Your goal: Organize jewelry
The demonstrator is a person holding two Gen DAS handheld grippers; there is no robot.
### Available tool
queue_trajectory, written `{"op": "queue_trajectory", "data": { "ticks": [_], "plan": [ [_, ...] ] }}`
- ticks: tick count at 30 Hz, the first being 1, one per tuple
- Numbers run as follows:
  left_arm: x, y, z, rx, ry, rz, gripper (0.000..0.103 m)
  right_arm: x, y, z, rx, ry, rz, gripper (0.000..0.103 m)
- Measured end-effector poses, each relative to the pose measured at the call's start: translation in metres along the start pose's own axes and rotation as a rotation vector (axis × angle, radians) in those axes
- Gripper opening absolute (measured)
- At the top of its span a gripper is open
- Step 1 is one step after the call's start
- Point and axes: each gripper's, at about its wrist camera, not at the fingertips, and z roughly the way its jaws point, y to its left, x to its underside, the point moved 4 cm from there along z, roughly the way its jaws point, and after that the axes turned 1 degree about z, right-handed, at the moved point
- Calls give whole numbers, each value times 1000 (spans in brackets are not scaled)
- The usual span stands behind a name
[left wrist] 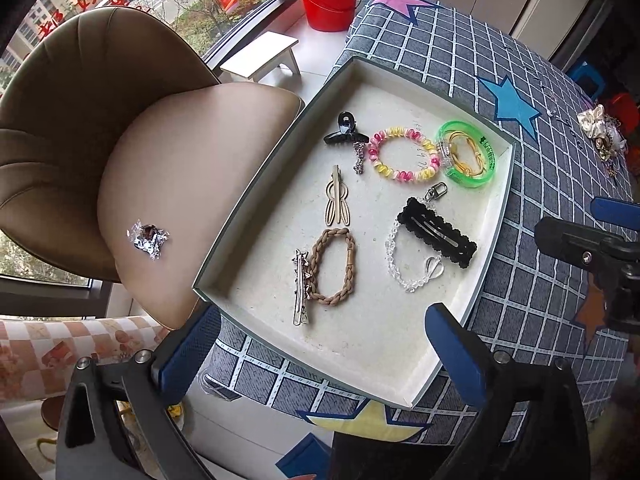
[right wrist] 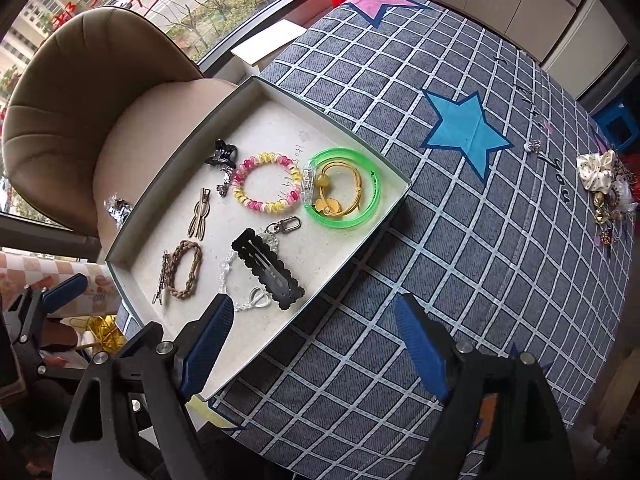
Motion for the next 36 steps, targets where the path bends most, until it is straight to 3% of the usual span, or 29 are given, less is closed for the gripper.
{"op": "queue_trajectory", "data": {
  "ticks": [1,2,13,36],
  "plan": [
    [0,0,-2,-4,-2,1,103,1,0,-3,6,-10,1,102],
    [0,0,-3,-4,-5,1,103,2,0,-8,13,-33,-3,103],
    [3,4,-17,-19,-17,-6,103,4,7,-31,72,-85,-48,103],
    [6,3,-22,-35,-26,-2,103,5,9,-34,71,-87,-47,103]
  ]
}}
